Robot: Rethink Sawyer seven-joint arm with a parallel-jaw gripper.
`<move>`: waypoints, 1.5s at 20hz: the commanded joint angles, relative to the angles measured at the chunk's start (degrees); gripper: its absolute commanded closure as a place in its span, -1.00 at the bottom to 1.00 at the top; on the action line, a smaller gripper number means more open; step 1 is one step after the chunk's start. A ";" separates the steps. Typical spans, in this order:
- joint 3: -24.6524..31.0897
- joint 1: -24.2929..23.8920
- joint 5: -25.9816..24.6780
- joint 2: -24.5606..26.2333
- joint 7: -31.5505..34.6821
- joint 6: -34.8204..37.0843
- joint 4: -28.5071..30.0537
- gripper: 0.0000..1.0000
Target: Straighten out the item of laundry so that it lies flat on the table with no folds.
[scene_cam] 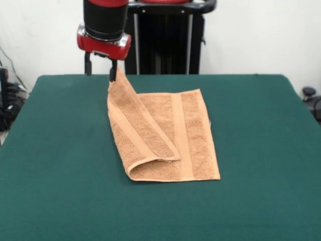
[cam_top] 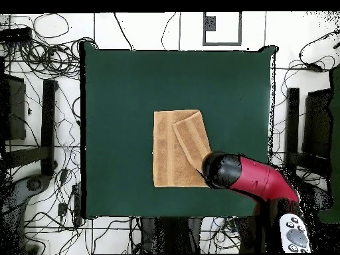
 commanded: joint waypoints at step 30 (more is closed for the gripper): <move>12.88 -1.36 0.99 0.47 2.06 5.01 4.11 -1.00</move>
